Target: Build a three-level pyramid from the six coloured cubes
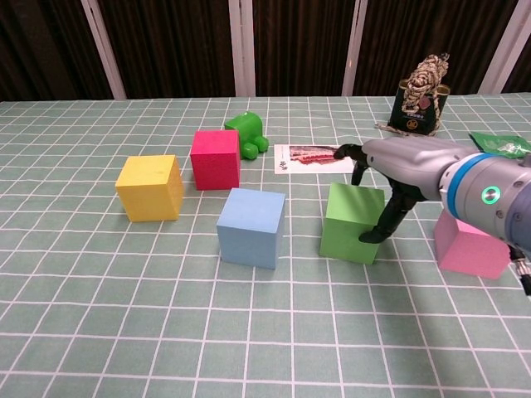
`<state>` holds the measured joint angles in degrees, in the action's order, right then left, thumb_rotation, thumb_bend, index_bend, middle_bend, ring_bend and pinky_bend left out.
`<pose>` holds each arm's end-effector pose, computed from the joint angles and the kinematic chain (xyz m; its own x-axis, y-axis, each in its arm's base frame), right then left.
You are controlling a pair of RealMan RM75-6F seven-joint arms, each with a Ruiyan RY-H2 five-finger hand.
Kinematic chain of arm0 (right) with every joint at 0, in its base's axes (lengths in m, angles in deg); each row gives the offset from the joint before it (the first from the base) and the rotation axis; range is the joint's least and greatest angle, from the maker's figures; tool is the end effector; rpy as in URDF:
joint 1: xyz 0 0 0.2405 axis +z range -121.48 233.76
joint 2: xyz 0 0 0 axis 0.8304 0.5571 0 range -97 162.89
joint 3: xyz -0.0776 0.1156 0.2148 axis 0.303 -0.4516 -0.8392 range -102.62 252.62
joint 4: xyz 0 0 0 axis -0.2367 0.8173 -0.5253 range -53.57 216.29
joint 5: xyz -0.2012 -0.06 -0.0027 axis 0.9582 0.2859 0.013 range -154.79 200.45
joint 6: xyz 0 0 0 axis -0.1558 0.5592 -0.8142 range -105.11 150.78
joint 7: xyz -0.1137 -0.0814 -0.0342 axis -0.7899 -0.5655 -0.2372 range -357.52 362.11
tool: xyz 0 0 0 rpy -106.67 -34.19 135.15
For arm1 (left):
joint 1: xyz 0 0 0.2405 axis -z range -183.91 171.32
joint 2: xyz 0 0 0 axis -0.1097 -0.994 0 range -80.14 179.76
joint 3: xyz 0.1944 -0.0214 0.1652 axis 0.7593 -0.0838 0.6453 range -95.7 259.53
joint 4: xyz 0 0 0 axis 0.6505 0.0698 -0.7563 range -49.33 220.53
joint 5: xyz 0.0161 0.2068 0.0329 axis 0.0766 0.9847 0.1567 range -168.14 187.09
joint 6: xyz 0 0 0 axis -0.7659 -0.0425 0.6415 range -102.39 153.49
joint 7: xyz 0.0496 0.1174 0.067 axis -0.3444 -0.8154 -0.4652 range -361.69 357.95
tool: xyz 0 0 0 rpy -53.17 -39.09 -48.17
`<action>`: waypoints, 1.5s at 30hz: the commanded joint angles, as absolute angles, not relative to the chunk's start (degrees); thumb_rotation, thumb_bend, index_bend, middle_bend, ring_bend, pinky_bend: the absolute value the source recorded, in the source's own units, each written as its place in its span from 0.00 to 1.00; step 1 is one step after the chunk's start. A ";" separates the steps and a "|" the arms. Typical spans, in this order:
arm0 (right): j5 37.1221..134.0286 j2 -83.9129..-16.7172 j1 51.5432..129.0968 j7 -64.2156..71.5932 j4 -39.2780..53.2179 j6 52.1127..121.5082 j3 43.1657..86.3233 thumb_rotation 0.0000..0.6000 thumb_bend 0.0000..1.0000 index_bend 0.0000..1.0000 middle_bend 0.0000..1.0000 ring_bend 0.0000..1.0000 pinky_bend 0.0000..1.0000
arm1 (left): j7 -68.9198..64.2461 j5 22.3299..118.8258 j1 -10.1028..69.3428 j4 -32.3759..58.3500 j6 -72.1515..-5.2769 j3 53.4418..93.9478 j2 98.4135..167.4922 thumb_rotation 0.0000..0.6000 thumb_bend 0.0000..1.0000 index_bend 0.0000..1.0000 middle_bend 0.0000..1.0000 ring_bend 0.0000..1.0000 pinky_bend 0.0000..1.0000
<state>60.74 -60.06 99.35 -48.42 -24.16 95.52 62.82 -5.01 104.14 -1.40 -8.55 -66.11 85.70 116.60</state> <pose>-0.1078 -0.2934 -0.0232 0.4700 -0.3387 0.8151 -0.8827 -0.1869 0.4313 -0.2829 0.1544 0.1347 0.3768 0.0007 0.9263 0.9148 -0.1570 -0.3720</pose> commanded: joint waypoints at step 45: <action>69.82 -63.03 100.79 -44.44 -21.59 94.25 66.31 1.00 0.21 0.00 0.41 0.18 0.00 | -4.04 104.42 -2.24 -9.31 -64.30 84.33 116.08 1.00 0.04 0.00 0.02 0.00 0.00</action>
<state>69.88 -62.96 100.76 -44.38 -21.65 94.22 66.35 -4.04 104.42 -2.24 -9.31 -64.30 84.34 116.09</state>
